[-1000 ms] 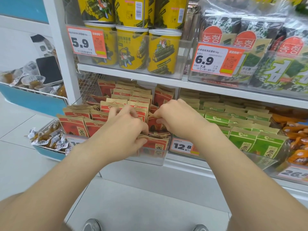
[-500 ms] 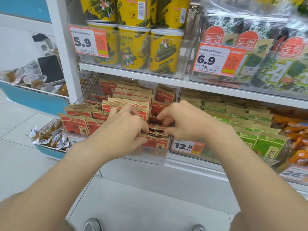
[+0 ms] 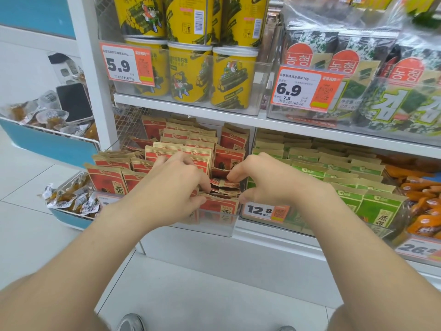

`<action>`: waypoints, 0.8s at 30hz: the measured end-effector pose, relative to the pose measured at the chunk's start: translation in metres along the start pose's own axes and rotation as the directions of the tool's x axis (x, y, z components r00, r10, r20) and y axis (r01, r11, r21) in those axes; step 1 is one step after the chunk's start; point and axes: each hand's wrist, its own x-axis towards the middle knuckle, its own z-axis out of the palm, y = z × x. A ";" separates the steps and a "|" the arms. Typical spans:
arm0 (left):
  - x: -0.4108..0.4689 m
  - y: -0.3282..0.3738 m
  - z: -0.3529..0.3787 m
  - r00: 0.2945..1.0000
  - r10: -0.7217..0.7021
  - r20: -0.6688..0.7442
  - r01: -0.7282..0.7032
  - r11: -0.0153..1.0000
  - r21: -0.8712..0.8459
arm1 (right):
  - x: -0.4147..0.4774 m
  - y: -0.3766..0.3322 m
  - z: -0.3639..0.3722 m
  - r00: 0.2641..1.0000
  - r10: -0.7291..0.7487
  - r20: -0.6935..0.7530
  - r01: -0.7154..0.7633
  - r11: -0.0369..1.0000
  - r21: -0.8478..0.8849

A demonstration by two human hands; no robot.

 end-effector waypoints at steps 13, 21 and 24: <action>0.009 -0.002 0.000 0.998 -0.008 -0.070 0.011 0.999 0.048 | 0.024 -0.006 0.009 0.996 0.046 -0.079 -0.056 0.991 -0.124; 0.011 0.001 0.004 0.993 -0.023 -0.115 0.026 1.000 0.019 | 0.038 -0.002 0.017 0.995 0.049 -0.091 -0.059 0.992 -0.114; 0.012 0.002 0.003 0.990 -0.026 -0.135 0.031 0.999 0.032 | 0.039 0.002 0.013 0.988 0.044 -0.145 -0.045 0.999 -0.005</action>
